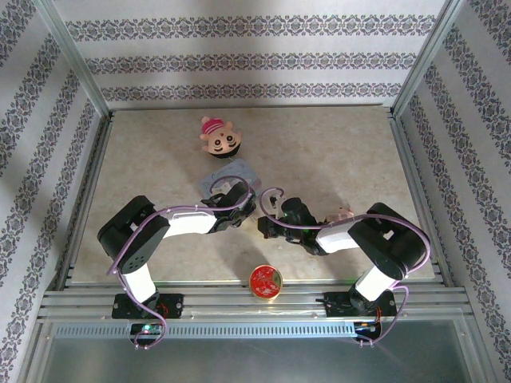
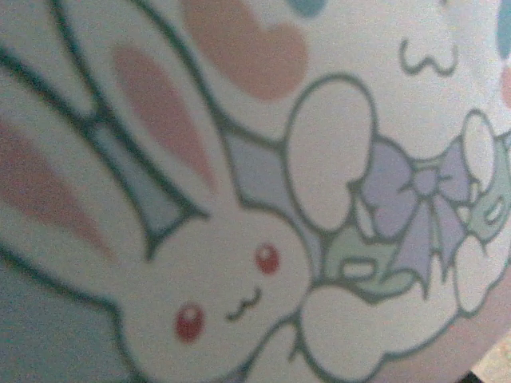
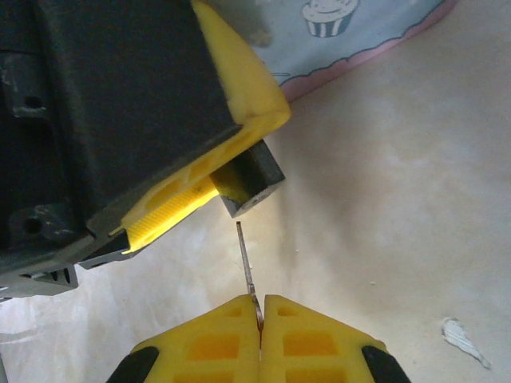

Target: Unlock a padlock with a key

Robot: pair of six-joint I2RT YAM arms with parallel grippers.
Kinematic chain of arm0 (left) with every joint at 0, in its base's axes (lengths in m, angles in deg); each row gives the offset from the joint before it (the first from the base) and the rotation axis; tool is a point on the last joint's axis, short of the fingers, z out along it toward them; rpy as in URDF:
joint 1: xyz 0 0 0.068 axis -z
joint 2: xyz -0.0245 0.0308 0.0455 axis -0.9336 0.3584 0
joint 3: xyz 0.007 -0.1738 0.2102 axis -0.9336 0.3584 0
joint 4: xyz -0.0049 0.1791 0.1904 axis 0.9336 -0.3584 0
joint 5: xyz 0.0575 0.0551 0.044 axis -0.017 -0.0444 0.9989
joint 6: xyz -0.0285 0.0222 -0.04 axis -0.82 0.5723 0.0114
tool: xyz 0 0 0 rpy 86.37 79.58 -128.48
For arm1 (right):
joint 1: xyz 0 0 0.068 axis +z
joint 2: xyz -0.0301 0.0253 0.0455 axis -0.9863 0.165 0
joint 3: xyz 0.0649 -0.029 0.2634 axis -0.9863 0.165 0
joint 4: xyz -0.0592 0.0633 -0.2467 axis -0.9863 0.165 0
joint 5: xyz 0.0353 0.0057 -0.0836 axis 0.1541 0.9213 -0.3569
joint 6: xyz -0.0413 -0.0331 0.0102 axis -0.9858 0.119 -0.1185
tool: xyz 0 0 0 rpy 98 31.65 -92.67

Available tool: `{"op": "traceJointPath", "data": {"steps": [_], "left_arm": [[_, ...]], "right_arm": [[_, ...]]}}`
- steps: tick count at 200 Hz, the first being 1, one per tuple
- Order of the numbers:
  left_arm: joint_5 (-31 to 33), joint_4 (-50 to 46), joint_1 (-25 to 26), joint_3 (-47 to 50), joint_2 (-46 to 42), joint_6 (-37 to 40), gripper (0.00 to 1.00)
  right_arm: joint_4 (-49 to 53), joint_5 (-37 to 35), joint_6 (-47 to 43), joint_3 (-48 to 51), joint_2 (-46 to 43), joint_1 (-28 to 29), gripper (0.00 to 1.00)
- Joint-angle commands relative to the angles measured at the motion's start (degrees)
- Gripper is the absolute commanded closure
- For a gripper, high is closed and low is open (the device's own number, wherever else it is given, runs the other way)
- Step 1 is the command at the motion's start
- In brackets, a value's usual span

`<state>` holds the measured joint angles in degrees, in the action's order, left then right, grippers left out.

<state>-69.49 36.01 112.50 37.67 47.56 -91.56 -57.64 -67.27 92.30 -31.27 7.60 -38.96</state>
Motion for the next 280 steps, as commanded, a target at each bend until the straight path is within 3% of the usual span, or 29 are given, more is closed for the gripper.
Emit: {"op": "traceJointPath", "data": {"steps": [1,167,280], "left_arm": [[-3.1,-0.3,0.3,1.5,0.7,-1.9,0.97],[-3.6,0.9,-0.5,2.4,-0.7,-2.7,0.97],[-4.6,2.4,-1.0,3.1,-0.9,-3.0,0.97]], "right_arm": [[-2.0,-1.3,0.4,-1.5,1.1,0.6,1.00],[-1.5,-2.3,0.9,2.4,-3.0,0.2,1.00],[-1.8,-2.5,1.4,1.1,-0.7,-0.2,1.00]]}}
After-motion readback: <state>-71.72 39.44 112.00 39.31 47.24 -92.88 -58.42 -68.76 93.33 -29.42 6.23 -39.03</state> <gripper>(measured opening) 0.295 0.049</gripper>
